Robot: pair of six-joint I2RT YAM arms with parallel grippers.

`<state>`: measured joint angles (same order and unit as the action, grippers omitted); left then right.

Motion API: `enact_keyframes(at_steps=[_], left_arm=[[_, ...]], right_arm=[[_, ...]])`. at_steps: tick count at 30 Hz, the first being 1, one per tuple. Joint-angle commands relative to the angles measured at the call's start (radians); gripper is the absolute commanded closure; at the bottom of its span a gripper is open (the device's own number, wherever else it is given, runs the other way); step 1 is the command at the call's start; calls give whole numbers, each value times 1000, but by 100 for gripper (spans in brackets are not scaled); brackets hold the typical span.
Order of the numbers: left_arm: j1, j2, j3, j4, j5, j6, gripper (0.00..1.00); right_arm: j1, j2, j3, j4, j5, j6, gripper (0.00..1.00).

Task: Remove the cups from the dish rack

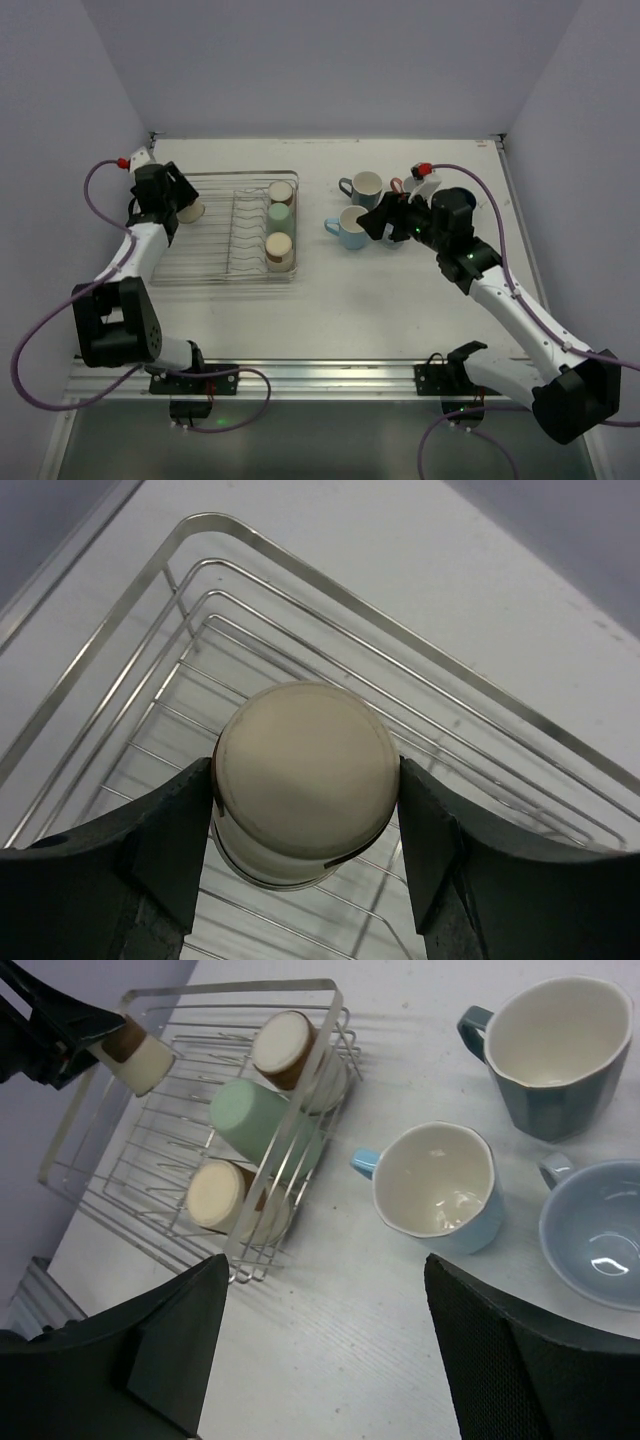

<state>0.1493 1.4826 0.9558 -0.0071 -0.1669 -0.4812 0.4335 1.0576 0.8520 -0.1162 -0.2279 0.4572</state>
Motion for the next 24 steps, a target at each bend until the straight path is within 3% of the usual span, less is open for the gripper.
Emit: enact_keyframes(at_steps=[1,6,9,12,16,24], left_arm=[[3,-186,-66,18,134,-129,82],[-1,-437,-212,10,341,-210,85],[-26,-560,-298,86,523,-331,87],[-86,-655,-350,178,602,-470,87],[-246,-734,-388,277,599,-620,88],[-372,-785,-534,524,604,-801,90]], right_arm=[[28,-39,-14,107,-57,61,18],[138,-25,-53,249,-74,176,16],[221,5,-105,433,-74,263,16],[287,68,-137,633,-61,333,17],[347,160,-87,731,-51,325,18],[395,275,-5,770,-59,353,19]])
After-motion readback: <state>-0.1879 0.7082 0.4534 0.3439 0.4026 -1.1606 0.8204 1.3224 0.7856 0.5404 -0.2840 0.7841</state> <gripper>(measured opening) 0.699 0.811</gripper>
